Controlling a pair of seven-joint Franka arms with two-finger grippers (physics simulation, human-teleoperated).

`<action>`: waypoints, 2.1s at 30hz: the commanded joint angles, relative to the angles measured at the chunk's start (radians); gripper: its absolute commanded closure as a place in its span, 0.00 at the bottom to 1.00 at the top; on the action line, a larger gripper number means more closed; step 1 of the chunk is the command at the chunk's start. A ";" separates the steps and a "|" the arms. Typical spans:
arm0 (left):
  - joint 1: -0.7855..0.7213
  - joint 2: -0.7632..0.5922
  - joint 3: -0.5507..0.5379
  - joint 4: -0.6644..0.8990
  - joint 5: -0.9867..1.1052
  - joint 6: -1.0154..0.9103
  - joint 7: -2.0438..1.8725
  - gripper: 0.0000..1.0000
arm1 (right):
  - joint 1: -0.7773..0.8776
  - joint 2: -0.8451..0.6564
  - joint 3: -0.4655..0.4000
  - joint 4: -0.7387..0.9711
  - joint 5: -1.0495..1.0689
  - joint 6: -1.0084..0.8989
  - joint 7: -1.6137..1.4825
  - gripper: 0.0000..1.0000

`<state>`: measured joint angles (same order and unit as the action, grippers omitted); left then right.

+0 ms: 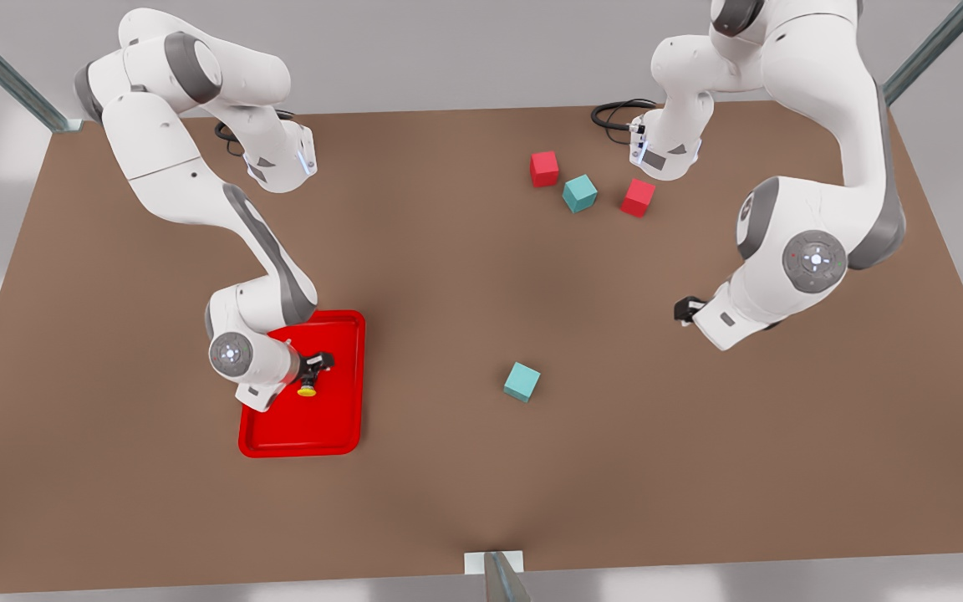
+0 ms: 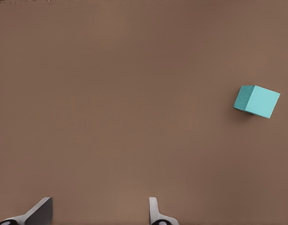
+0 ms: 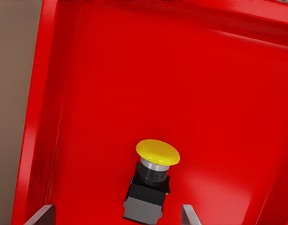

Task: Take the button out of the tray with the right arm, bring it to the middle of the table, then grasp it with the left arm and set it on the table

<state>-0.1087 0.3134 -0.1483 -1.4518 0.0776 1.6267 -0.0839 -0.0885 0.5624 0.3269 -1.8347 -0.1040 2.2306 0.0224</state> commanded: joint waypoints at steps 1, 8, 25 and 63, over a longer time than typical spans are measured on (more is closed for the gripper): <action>0.000 0.003 0.000 0.002 0.004 0.016 -0.008 0.00 | 0.000 0.002 0.000 -0.001 -0.003 0.069 -0.025 0.00; -0.009 0.013 -0.002 -0.006 0.004 0.009 0.001 0.00 | -0.023 0.013 -0.006 -0.008 -0.065 0.078 -0.029 0.00; -0.025 0.058 -0.002 -0.001 0.017 0.021 0.003 0.00 | -0.034 0.045 -0.008 -0.078 -0.083 0.195 -0.018 0.00; -0.026 0.061 -0.002 -0.009 0.016 0.044 0.001 0.00 | -0.040 -0.003 -0.006 -0.215 -0.092 0.311 0.002 0.36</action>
<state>-0.1341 0.3756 -0.1501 -1.4608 0.0928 1.6729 -0.0809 -0.1288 0.5609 0.3202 -2.0498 -0.1978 2.5425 0.0240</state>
